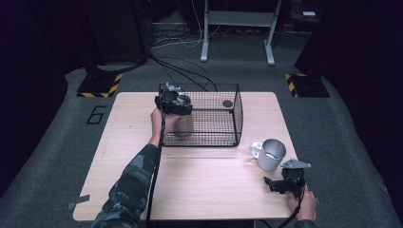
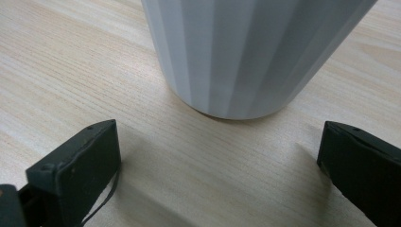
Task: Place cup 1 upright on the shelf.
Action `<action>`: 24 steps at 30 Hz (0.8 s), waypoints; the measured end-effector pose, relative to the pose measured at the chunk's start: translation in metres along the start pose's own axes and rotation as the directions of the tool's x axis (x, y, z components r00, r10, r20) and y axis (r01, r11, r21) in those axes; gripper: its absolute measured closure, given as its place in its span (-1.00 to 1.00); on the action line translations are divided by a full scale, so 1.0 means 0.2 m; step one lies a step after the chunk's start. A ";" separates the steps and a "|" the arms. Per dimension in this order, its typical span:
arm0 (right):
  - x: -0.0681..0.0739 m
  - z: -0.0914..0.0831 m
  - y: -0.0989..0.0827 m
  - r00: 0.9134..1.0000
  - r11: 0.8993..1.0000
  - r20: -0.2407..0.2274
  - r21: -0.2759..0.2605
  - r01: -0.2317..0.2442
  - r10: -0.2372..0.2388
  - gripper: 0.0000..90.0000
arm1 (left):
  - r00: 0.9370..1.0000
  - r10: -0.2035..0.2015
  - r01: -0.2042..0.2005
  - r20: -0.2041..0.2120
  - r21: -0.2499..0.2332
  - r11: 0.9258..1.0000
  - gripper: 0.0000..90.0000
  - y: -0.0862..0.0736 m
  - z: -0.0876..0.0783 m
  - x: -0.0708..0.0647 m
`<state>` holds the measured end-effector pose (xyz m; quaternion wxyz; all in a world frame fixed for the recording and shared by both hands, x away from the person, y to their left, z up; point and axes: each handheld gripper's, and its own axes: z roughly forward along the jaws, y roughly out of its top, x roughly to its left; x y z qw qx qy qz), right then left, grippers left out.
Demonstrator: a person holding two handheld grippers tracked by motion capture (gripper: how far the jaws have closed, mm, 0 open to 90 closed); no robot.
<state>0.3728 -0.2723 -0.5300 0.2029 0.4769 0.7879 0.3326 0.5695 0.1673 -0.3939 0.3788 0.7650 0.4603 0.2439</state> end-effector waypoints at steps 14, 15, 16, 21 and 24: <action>0.00 0.00 0.00 1.000 1.000 -0.001 0.000 0.001 -0.001 -1.00 | 0.999 0.032 -0.034 -0.040 -0.033 0.999 -1.00 0.03 -0.07 -0.01; 0.00 0.00 0.00 1.000 1.000 -0.001 0.000 0.002 -0.002 -1.00 | 0.999 0.030 -0.031 -0.039 -0.033 0.999 -1.00 0.03 -0.08 -0.01; 0.00 0.00 0.00 1.000 1.000 -0.001 0.000 0.002 -0.002 -1.00 | 0.999 0.030 -0.031 -0.039 -0.033 0.999 -1.00 0.03 -0.08 -0.01; 0.00 0.00 0.00 1.000 1.000 -0.001 0.000 0.001 -0.001 -1.00 | 0.999 0.026 -0.027 -0.035 -0.033 0.999 -1.00 0.03 -0.11 0.00; 0.00 0.00 0.00 1.000 1.000 -0.001 0.000 0.001 -0.001 -1.00 | 0.999 0.032 -0.034 -0.035 -0.039 0.999 -1.00 0.04 -0.13 0.00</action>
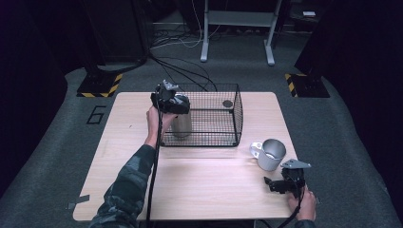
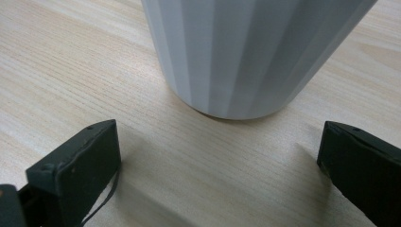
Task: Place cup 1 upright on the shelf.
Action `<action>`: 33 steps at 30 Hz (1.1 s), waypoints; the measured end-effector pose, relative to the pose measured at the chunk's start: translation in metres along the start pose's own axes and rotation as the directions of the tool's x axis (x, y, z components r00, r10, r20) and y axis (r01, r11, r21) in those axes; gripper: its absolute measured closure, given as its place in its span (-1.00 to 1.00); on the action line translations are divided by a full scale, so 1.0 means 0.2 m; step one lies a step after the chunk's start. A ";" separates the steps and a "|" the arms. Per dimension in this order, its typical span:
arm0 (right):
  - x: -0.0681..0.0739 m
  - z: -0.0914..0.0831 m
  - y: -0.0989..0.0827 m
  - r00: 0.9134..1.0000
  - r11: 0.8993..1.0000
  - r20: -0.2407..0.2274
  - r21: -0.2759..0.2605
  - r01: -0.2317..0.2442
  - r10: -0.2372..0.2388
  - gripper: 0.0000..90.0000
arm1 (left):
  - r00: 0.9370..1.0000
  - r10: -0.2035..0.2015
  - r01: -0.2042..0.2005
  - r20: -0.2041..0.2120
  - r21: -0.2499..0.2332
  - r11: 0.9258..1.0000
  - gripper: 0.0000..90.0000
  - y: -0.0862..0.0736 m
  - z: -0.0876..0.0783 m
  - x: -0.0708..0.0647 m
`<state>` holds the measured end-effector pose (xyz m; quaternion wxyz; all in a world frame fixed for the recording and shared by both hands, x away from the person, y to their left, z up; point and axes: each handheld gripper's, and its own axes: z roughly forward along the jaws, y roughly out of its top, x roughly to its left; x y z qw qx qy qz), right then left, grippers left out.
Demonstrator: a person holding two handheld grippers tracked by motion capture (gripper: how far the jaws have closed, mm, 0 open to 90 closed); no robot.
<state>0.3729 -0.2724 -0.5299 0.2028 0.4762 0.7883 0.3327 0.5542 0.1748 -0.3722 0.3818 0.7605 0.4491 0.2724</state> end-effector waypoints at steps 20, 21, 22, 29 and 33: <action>0.00 0.00 0.00 1.000 1.000 0.001 0.001 -0.004 0.004 -1.00 | 0.999 0.020 -0.018 0.040 -0.064 0.998 -1.00 -0.02 -0.22 0.00; 0.00 0.00 0.00 1.000 1.000 0.001 0.001 -0.004 0.004 -1.00 | 0.999 0.020 -0.018 0.040 -0.064 0.998 -1.00 -0.02 -0.22 0.00; 0.00 0.00 0.00 1.000 1.000 0.001 0.001 -0.004 0.004 -1.00 | 0.999 0.030 -0.027 0.042 -0.063 0.998 -1.00 -0.02 -0.23 -0.01; 0.00 0.00 0.00 1.000 1.000 0.000 0.001 -0.004 0.004 -1.00 | 0.996 0.071 -0.068 0.053 -0.063 0.996 -1.00 -0.10 -0.33 -0.05; 0.00 0.00 0.00 1.000 1.000 0.000 0.001 -0.004 0.004 -1.00 | 0.995 0.081 -0.077 0.054 -0.070 0.995 -1.00 -0.14 -0.37 -0.06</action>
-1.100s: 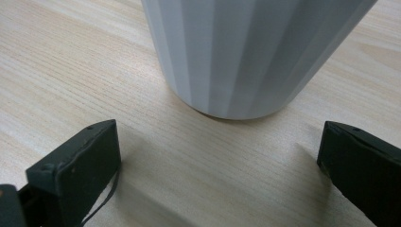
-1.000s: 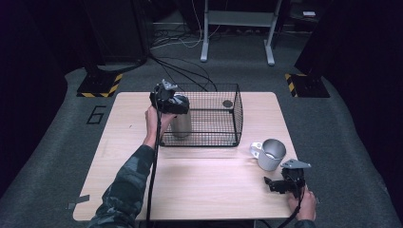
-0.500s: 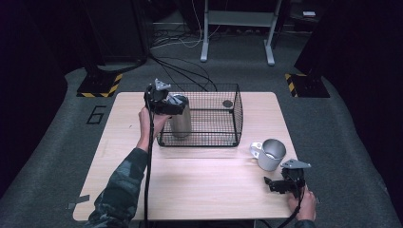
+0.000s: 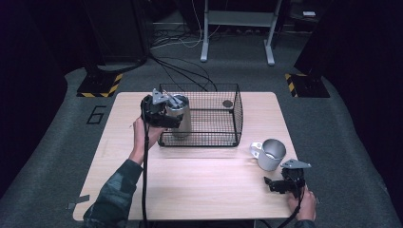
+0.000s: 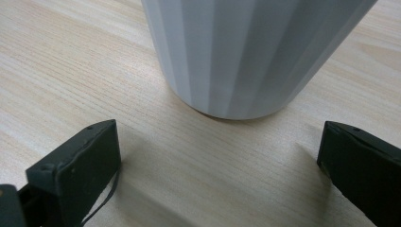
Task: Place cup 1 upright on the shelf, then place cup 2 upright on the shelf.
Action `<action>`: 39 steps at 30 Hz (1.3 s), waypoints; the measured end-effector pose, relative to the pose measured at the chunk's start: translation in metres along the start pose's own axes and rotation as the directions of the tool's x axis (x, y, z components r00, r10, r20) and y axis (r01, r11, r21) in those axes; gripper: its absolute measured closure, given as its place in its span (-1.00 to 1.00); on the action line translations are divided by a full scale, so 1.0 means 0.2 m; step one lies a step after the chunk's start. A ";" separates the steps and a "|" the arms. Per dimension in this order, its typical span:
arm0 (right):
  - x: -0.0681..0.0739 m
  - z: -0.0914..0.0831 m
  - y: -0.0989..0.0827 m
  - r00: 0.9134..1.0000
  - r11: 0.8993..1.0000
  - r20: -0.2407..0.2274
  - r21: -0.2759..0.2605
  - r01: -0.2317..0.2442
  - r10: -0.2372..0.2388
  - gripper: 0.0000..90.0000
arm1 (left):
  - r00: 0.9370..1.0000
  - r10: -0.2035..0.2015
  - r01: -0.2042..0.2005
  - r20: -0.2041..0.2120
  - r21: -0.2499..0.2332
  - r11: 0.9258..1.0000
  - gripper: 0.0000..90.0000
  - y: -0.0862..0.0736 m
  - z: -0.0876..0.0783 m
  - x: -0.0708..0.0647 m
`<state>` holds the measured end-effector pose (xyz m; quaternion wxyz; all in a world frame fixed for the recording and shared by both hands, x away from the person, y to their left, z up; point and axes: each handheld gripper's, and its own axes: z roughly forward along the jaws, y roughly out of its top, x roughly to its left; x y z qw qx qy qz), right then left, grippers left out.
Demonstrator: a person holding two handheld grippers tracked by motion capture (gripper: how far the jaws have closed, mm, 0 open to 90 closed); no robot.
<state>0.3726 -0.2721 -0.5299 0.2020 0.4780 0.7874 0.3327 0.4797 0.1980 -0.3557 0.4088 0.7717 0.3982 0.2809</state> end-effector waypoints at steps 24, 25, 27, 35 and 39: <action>0.00 0.00 0.00 1.000 1.000 0.001 0.000 0.000 0.000 -1.00 | 1.000 0.013 -0.014 0.014 0.049 0.999 -1.00 -0.39 -0.16 -0.04; 0.00 0.00 0.00 1.000 1.000 0.000 0.001 0.000 0.000 -1.00 | 1.000 0.013 -0.013 0.011 0.054 0.998 -1.00 -0.41 -0.16 -0.03; 0.00 0.00 0.00 1.000 1.000 0.000 0.001 -0.001 0.001 -1.00 | 1.000 -0.015 0.014 0.008 0.060 0.998 -1.00 -0.48 -0.16 -0.02; 0.00 0.00 0.00 1.000 1.000 0.000 0.000 0.000 0.000 -1.00 | 0.999 -0.047 0.048 -0.010 0.125 0.991 -1.00 -0.66 -0.14 0.00; 0.00 0.00 0.00 1.000 1.000 0.001 0.000 0.000 0.000 -1.00 | 0.997 -0.074 0.076 -0.017 0.156 0.985 -1.00 -0.78 -0.11 0.01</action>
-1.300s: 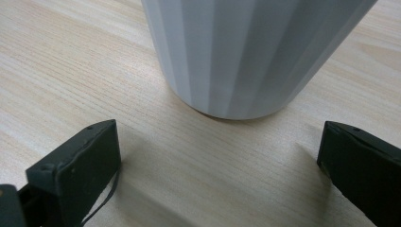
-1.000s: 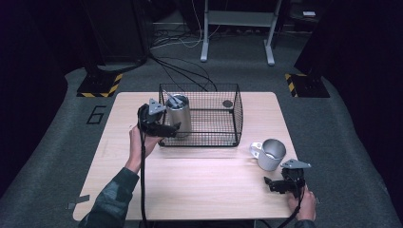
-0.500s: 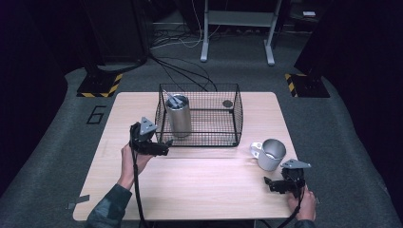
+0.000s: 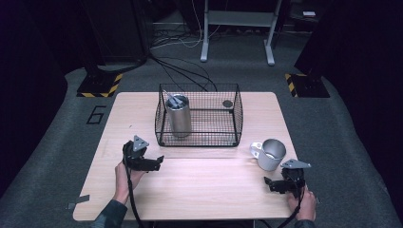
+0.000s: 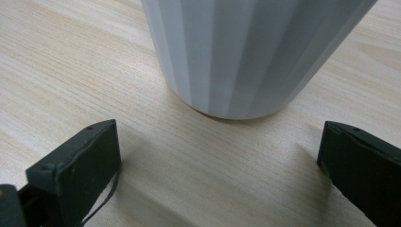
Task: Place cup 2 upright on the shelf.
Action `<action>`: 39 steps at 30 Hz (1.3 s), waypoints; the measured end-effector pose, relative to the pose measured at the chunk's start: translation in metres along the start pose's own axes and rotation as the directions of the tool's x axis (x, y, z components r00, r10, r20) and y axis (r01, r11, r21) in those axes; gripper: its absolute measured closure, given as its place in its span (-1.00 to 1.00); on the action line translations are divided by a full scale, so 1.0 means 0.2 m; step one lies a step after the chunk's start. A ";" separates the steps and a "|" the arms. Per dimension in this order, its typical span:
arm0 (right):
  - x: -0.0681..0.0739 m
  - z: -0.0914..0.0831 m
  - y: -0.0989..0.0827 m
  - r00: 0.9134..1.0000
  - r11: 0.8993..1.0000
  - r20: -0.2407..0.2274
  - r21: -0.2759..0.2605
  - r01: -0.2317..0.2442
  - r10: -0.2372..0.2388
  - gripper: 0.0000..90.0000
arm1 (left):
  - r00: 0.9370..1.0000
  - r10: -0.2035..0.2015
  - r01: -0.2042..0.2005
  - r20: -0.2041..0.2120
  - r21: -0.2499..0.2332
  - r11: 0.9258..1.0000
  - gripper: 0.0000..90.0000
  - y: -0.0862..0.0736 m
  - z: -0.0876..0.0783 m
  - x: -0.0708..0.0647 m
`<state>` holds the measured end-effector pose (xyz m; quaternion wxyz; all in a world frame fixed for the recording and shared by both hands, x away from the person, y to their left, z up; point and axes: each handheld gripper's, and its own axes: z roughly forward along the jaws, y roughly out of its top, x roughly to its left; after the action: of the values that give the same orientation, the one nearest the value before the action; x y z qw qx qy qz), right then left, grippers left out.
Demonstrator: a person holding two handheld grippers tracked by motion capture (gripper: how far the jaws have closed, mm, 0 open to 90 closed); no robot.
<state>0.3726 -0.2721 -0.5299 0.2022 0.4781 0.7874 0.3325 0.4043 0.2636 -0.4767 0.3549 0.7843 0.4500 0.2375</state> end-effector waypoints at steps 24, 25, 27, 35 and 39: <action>0.01 -0.02 -0.01 0.999 0.999 0.028 -0.003 -0.032 0.032 -1.00 | 0.999 -0.050 0.048 0.018 0.085 0.995 -1.00 -0.23 0.15 0.02; 0.01 -0.02 -0.01 0.999 0.999 0.029 -0.002 -0.034 0.034 -1.00 | 0.999 -0.052 0.050 0.014 0.077 0.996 -1.00 -0.23 0.15 0.02; 0.02 -0.02 -0.02 0.999 1.000 0.025 -0.002 -0.027 0.027 -1.00 | 0.999 -0.048 0.047 0.005 0.077 0.996 -1.00 -0.23 0.15 0.01; 0.00 -0.03 -0.03 1.000 1.000 0.002 0.006 -0.004 0.004 -1.00 | 0.998 -0.064 0.064 0.000 0.072 0.995 -1.00 -0.23 0.15 0.01; -0.01 -0.04 -0.03 1.000 1.000 0.004 0.016 -0.008 0.008 -1.00 | 0.998 -0.068 0.068 -0.006 0.070 0.995 -1.00 -0.23 0.15 0.00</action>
<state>0.3650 -0.2774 -0.5284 0.1985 0.4835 0.7877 0.3262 0.4009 0.2699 -0.5316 0.3344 0.7801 0.4850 0.2108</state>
